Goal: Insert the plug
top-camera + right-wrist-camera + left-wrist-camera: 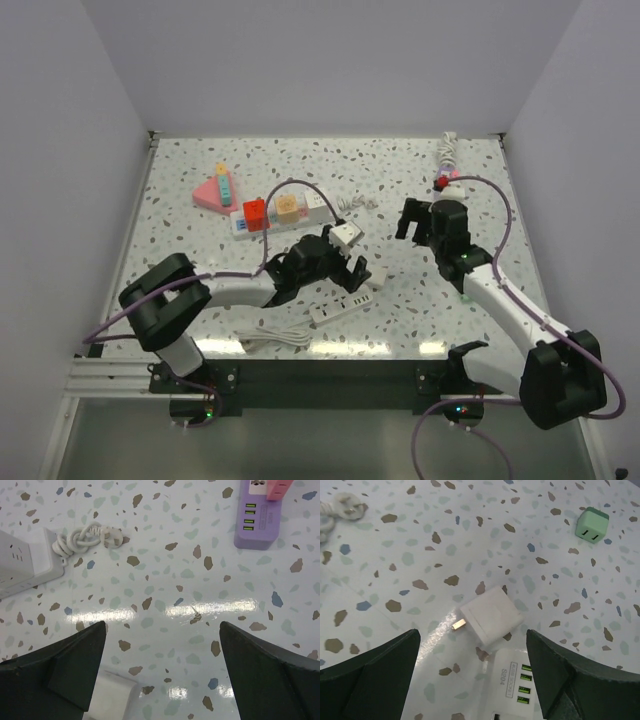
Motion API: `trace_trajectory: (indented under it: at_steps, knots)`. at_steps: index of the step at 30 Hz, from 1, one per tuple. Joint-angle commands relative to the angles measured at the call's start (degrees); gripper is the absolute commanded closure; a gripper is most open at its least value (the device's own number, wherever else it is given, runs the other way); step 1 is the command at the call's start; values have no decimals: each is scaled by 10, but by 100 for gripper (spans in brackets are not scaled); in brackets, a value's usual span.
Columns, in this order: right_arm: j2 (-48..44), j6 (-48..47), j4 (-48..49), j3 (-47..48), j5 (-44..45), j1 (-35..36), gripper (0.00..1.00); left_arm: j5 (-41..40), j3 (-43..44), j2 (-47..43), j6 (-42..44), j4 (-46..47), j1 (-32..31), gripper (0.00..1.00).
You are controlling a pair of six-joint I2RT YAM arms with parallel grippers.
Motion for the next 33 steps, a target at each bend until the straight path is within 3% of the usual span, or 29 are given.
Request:
trace_trajectory:
  at_steps: [1,7,15,33]
  knots:
    - [-27,22,38,-20,0,-9,1,-18,54,37,-46,-15,-21,8]
    - [-45,31,70,-53,-16,-17,1,-19,108,97,-64,-48,-41,7]
    - [-47,32,88,-78,-30,-22,1,-112,177,164,-57,-131,-57,6]
    - [-59,35,98,-92,-37,-24,1,-101,228,235,-51,-171,-69,10]
